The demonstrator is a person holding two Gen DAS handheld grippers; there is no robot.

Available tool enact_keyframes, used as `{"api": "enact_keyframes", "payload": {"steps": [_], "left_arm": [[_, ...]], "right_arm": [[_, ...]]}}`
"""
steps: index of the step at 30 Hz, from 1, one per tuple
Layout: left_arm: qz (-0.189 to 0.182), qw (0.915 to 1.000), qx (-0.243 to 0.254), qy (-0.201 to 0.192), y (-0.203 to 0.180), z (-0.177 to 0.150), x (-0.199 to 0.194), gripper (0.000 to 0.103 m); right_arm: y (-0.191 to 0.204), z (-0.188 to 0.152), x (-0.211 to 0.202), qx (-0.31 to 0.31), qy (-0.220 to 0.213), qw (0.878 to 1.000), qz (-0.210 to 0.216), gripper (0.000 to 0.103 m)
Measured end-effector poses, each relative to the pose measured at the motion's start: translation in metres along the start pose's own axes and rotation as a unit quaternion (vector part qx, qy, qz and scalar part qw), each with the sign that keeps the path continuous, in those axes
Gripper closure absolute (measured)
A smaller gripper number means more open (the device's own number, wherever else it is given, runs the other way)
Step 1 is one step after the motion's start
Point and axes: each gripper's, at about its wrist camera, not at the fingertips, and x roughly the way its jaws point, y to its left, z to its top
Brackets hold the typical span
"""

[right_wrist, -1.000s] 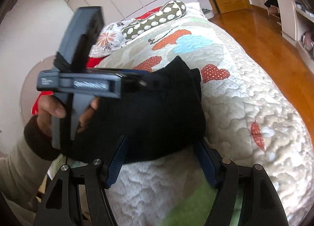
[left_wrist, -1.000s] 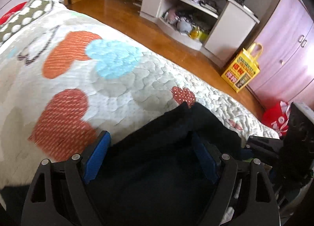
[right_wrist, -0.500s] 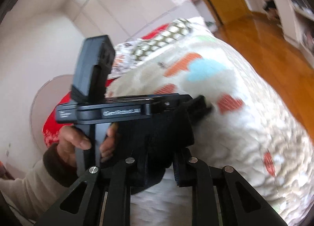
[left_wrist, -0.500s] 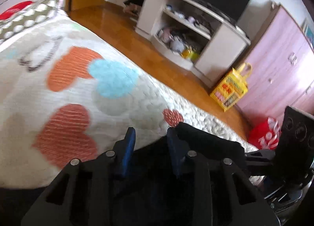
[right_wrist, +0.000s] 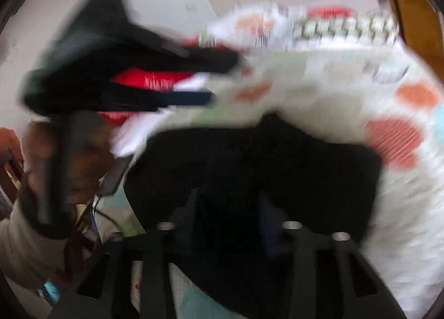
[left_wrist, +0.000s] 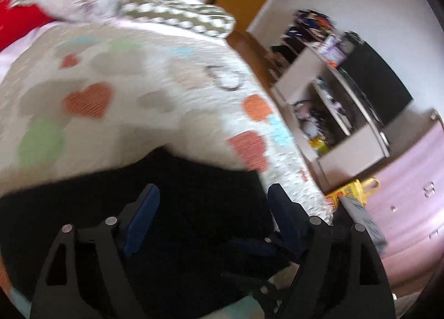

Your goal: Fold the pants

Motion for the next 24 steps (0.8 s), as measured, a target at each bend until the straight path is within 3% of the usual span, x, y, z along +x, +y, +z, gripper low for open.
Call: {"api": "enact_keyframes", "payload": {"steps": [2,5,10,14,15,16,17,19,21,24], "left_arm": [[0.01,0.9997,-0.021,0.006,0.013,-0.015,-0.006,0.022],[0.011,0.9994,-0.032,0.013,0.02,-0.034,-0.006,0.021],[0.006,0.9988,-0.028,0.039,0.008,-0.059,0.024,0.021],[0.038,0.9977,-0.021,0.053,-0.008,-0.07,0.056,0.021],[0.049,0.9977,-0.016,0.044,-0.012,-0.071,0.058,0.03],[0.061,0.9974,-0.006,0.039,-0.016,-0.073,0.057,0.053],[0.064,0.9971,-0.003,0.041,-0.017,-0.073,0.055,0.065],[0.066,0.997,-0.011,0.037,-0.013,-0.074,0.047,0.081],[0.058,0.9975,-0.019,0.035,-0.01,-0.075,0.036,0.089],[0.08,0.996,-0.023,0.033,-0.008,-0.08,0.032,0.087]], "right_arm": [[-0.004,-0.005,0.007,0.03,0.021,0.999,0.032,0.055],[-0.005,-0.006,-0.024,0.021,-0.011,0.998,0.05,0.049],[-0.038,0.001,-0.063,0.034,-0.053,0.997,-0.032,0.045],[-0.062,0.003,-0.042,0.053,-0.029,0.995,-0.073,0.053],[-0.064,0.004,-0.037,0.05,-0.024,0.995,-0.079,0.054],[-0.065,0.004,-0.033,0.047,-0.02,0.995,-0.086,0.054],[-0.065,0.0,-0.039,0.044,-0.02,0.995,-0.09,0.054],[-0.059,0.0,-0.042,0.035,-0.025,0.995,-0.086,0.054],[-0.049,0.008,-0.042,0.02,-0.034,0.996,-0.08,0.053],[-0.035,0.018,-0.037,-0.011,-0.037,0.996,-0.085,0.053]]}}
